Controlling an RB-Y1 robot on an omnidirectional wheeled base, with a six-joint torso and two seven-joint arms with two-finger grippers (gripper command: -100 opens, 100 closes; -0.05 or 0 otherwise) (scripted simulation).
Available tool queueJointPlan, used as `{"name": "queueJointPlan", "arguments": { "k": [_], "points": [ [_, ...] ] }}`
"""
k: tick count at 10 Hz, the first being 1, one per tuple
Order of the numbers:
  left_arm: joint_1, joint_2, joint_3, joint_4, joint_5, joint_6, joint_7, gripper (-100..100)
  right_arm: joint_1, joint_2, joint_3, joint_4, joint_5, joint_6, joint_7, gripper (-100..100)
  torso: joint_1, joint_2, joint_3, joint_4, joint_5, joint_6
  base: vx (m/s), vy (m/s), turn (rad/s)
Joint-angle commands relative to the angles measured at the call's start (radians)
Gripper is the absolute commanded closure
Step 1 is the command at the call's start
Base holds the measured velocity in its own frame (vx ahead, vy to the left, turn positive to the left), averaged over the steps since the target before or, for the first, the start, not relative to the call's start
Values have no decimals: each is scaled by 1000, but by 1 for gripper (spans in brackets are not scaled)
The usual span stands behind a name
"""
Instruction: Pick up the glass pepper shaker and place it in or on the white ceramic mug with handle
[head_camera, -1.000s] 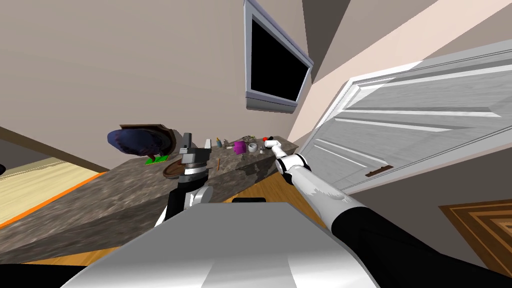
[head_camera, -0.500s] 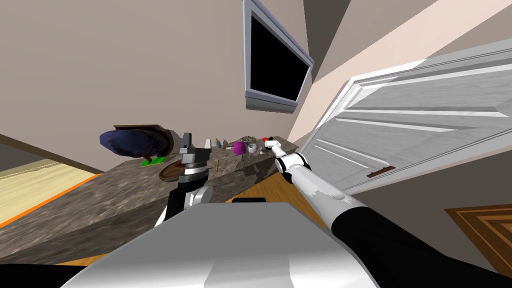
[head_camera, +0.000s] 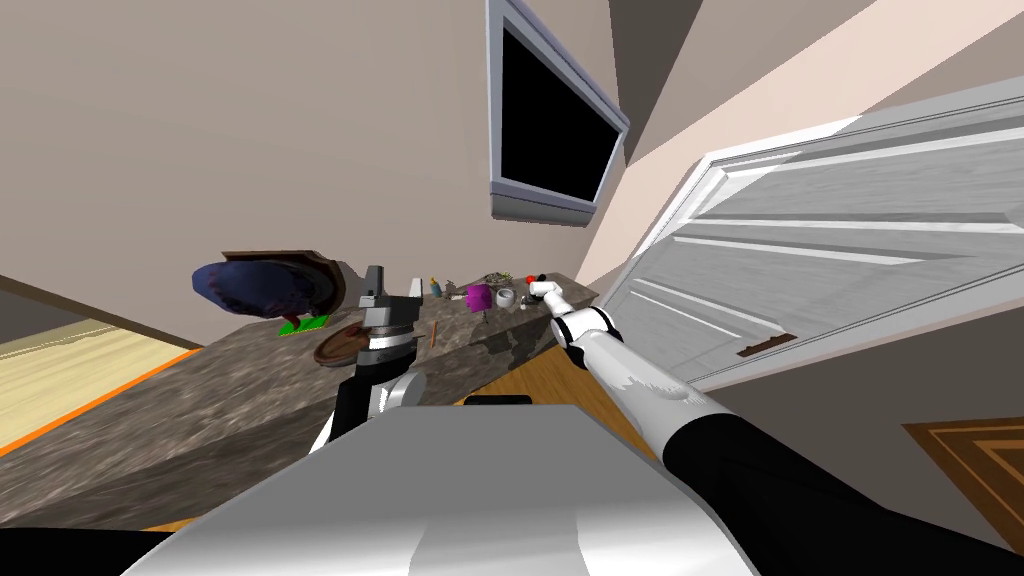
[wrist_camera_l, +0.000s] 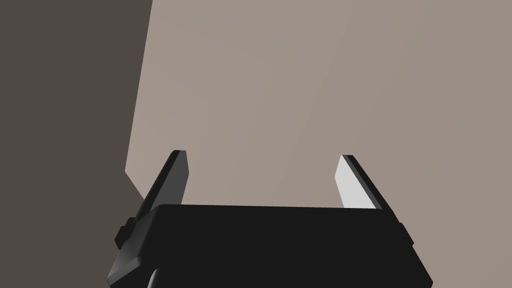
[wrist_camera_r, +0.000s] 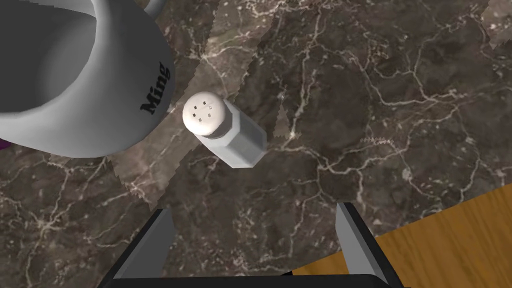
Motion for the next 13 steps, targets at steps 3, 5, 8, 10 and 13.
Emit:
{"name": "queueJointPlan", "arguments": {
  "k": [3,5,8,10,13],
  "points": [
    [0,0,0,0,0,0,0,0,-13,-2,5,48,-13,13,-40,-100,0,-1,0,0,0,0,44,13,8],
    [0,0,0,0,0,0,0,0,-14,-1,4,48,-12,11,-37,0,0,0,0,0,0,0,11,2,0],
    [0,0,0,0,0,0,0,0,23,-1,-4,36,-9,-14,-19,-100,2,-2,-1,-1,0,0,48,30,-21],
    [0,0,0,0,0,0,0,0,25,-1,-4,34,-8,-17,-18,100,-1,2,1,0,0,0,0,0,0],
    [0,0,0,0,0,0,0,0,25,-1,-4,34,-8,-17,-18,100,-1,2,1,1,0,0,0,0,0]
  ]
}}
